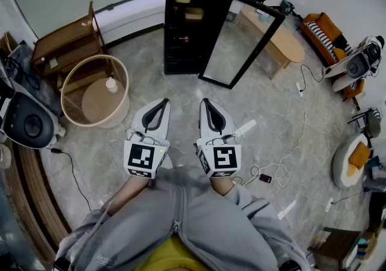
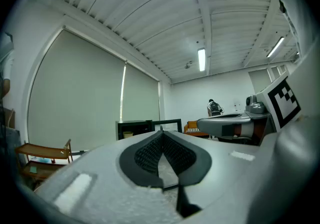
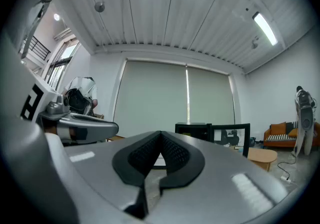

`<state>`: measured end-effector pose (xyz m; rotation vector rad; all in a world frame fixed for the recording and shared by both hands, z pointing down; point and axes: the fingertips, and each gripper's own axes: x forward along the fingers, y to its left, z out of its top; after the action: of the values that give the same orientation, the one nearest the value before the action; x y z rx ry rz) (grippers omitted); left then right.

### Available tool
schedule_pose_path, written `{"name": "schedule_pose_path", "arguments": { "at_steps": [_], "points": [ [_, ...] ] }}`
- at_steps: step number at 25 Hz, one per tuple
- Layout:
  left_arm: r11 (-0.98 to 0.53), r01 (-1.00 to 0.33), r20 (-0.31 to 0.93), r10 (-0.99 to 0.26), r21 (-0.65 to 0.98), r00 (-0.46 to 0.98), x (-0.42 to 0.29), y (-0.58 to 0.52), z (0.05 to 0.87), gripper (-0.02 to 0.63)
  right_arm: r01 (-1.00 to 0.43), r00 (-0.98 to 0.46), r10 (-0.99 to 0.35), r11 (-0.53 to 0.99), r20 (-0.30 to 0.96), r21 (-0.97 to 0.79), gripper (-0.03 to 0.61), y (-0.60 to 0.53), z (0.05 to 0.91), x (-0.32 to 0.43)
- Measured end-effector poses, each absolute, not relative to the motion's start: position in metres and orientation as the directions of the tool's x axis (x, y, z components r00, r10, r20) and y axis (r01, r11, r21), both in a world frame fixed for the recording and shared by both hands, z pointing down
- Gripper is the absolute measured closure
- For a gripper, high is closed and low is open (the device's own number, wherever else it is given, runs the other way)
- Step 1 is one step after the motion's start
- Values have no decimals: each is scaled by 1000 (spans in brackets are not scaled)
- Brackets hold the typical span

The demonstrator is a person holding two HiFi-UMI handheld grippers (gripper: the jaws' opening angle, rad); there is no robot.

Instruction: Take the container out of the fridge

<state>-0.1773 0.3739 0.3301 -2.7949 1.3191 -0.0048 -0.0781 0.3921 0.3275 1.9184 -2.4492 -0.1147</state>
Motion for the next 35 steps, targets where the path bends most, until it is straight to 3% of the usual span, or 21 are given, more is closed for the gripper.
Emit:
{"name": "schedule_pose_path", "arguments": {
  "at_steps": [8, 16, 35],
  "points": [
    [-640, -769, -9, -769, 0, 640, -167, 324, 344, 609, -965, -259, -966, 258, -16, 42, 578, 342, 342, -71],
    [-659, -752, -53, -750, -24, 659, -143, 224, 348, 609, -967, -248, -969, 247, -14, 66, 578, 240, 347, -46],
    [-710, -704, -19, -704, -28, 710, -98, 8, 349, 609, -982, -187, -982, 187, -9, 40, 578, 36, 352, -5]
  ]
}}
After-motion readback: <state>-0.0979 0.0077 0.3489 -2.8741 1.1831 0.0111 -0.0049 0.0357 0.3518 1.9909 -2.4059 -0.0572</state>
